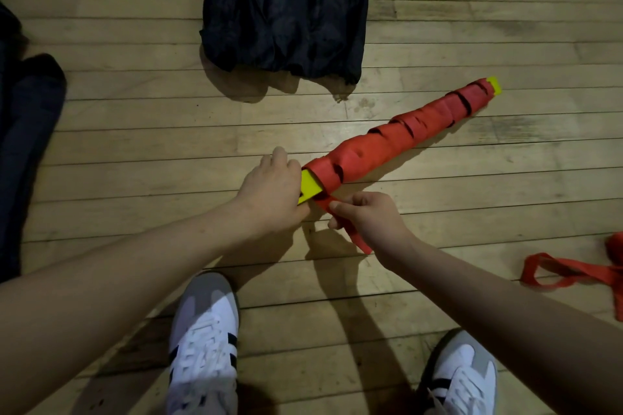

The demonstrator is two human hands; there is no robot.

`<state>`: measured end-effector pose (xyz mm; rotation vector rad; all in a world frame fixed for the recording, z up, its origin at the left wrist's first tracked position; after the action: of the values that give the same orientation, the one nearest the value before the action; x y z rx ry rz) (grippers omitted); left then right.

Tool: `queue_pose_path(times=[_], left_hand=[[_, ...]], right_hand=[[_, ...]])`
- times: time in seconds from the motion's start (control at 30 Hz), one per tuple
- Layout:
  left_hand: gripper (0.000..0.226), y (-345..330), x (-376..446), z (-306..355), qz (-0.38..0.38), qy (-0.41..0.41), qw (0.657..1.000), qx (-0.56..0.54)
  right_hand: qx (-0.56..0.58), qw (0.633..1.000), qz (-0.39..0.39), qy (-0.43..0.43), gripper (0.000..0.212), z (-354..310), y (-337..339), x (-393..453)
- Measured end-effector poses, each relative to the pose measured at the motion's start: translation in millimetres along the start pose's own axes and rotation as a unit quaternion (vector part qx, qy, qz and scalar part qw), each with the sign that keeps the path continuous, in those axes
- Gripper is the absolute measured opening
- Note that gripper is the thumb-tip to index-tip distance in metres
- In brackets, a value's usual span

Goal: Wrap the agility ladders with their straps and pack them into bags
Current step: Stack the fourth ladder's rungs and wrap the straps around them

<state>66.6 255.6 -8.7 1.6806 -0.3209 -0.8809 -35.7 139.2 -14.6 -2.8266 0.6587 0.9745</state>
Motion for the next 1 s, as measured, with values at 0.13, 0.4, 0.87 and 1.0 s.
queue_pose_path(times=[0.13,0.4,0.87,1.0], left_hand=[[0.046,-6,0,9,-0.021,0.039,0.999,-0.008],[0.046,-17,10,9,-0.039,0.059,0.997,0.007],[0.051,9,8,-2,-0.017,-0.028,0.999,0.002],[0.049,8,6,-4,-0.012,-0.016,0.999,-0.042]], right_hand=[[0.002,1.000,-0.022,-0.010,0.019,-1,-1,0],[-0.027,0.999,-0.039,0.022,0.019,-4,-8,-2],[0.023,0.999,-0.010,0.031,0.021,-1,-5,4],[0.036,0.999,-0.015,0.019,0.019,4,-4,-3]])
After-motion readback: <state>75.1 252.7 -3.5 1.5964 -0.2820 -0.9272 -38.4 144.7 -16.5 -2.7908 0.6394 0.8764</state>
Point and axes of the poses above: each hand's wrist, its own x-axis towards the middle knuckle, its own y-axis out of the back of the hand, z = x × y, the point moved 3 cm from there along x, towards the middle knuckle, and after that the axes turned 12 degrees about x, right-handed, at the moved point
